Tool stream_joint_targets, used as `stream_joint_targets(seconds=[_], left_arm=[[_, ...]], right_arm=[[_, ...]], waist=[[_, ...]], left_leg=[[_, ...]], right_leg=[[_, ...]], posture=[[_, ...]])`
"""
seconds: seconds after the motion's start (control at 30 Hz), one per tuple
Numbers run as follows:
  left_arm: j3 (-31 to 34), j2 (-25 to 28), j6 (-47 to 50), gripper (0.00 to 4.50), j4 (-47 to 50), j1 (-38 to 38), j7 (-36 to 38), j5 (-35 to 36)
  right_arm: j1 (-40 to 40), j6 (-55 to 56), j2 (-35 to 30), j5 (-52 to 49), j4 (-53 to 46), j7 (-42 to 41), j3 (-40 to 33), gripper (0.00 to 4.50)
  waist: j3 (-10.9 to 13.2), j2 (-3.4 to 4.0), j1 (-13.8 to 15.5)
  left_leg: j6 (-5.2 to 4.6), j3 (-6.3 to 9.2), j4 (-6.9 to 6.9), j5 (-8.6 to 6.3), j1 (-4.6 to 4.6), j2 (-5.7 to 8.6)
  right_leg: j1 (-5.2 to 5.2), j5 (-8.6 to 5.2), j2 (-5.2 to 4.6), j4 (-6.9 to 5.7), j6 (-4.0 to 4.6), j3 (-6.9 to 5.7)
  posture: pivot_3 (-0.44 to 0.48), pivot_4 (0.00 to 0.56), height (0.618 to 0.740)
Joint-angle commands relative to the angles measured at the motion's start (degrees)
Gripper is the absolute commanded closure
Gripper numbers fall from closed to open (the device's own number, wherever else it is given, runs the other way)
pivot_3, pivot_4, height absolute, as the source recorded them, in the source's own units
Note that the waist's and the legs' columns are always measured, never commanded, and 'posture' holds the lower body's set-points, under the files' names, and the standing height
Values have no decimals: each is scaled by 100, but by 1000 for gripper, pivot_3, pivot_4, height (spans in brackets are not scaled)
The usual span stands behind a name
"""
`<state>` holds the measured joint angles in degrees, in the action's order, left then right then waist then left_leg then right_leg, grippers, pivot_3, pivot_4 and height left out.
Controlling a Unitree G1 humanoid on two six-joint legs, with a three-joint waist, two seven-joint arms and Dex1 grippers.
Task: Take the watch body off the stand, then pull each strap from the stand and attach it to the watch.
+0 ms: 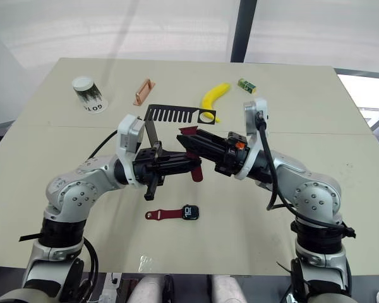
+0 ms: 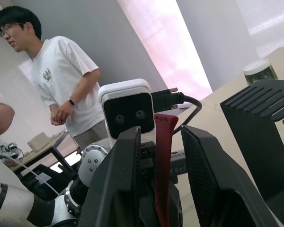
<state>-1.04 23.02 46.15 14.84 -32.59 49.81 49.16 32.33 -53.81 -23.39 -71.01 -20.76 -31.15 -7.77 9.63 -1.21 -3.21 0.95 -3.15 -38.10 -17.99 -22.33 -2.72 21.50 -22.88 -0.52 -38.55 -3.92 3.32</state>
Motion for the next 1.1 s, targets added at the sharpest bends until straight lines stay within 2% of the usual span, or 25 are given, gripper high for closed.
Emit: stream_joint_targets(seconds=[0.03, 0.7, 0.8, 0.83, 1.1], left_arm=[[120, -58, -47, 4500, 34, -130, -33, 108], [112, -102, -75, 4500, 44, -88, -68, 73], [111, -117, -76, 4500, 44, -87, -74, 80], [113, -127, -73, 4500, 46, -92, -82, 87], [145, -185, -48, 4500, 63, -112, -120, 119]], right_arm=[[86, 89, 8, -152, -144, 66, -72, 3067], [158, 55, -33, -403, -68, 173, -122, 3067], [154, 52, -54, -410, -65, 182, -111, 3926], [149, 57, -59, -395, -69, 181, -105, 4456], [133, 79, -69, -354, -91, 174, -77, 4456]], waist=[[0, 0, 2], [0, 0, 0], [0, 0, 1], [0, 0, 1], [0, 0, -1]], left_leg=[[0, 0, 0, 0, 0, 0], [0, 0, 0, 0, 0, 0], [0, 0, 0, 0, 0, 0], [0, 0, 0, 0, 0, 0], [0, 0, 0, 0, 0, 0]], right_leg=[[0, 0, 0, 0, 0, 0], [0, 0, 0, 0, 0, 0], [0, 0, -1, 0, 0, 0], [0, 0, -1, 0, 0, 0], [0, 0, 0, 0, 0, 0]], posture=[[0, 150, 740], [0, 150, 740], [0, 150, 740], [0, 150, 740], [0, 150, 740]])
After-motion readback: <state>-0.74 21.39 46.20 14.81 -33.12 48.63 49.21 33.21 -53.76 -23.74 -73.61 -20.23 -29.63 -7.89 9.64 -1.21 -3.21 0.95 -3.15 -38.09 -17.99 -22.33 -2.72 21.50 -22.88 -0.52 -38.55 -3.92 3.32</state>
